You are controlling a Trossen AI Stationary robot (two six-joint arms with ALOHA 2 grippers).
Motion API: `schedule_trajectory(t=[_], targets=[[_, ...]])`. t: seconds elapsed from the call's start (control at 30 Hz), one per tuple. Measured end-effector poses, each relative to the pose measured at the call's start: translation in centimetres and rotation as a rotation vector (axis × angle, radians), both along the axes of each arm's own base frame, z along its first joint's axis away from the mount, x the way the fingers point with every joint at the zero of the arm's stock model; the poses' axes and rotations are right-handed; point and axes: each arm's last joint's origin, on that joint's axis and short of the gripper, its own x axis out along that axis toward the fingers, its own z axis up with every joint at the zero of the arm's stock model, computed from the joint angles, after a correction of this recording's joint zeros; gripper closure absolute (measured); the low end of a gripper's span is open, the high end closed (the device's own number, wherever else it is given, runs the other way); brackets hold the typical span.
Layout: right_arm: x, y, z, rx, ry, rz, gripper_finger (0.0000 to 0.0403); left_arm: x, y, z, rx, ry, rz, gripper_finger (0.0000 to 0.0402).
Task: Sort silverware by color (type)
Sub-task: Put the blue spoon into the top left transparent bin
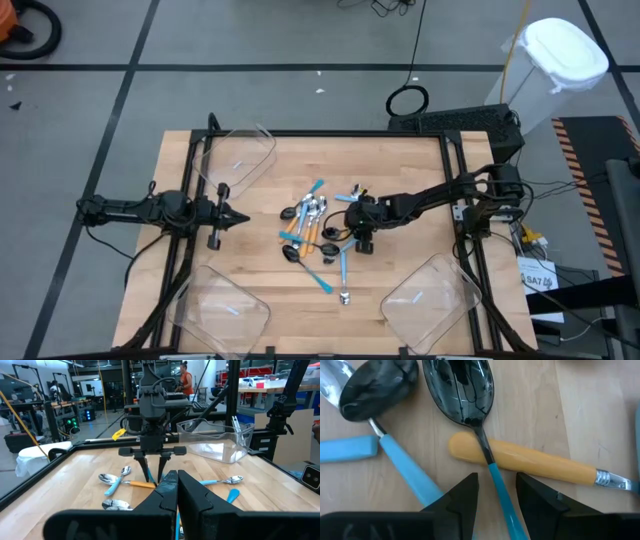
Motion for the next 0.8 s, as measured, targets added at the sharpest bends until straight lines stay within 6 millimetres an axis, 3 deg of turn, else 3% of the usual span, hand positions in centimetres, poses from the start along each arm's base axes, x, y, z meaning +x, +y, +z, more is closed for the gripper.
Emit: schedule_trajectory(t=[0.23, 0.63, 0.8], targets=[[0.09, 0.00, -0.29, 0.002, 0.005, -0.004, 0.0283, 0.00, 0.00, 0.00, 0.000, 0.000, 0.000, 0.0394], [0.04, 0.00, -0.43, 0.000, 0.013, -0.001, 0.0378, 0.00, 0.00, 0.01, 0.000, -0.001, 0.000, 0.0394], [0.02, 0.00, -0.45, -0.002, 0.015, 0.003, 0.0394, 0.00, 0.00, 0.01, 0.000, -0.001, 0.000, 0.0394]])
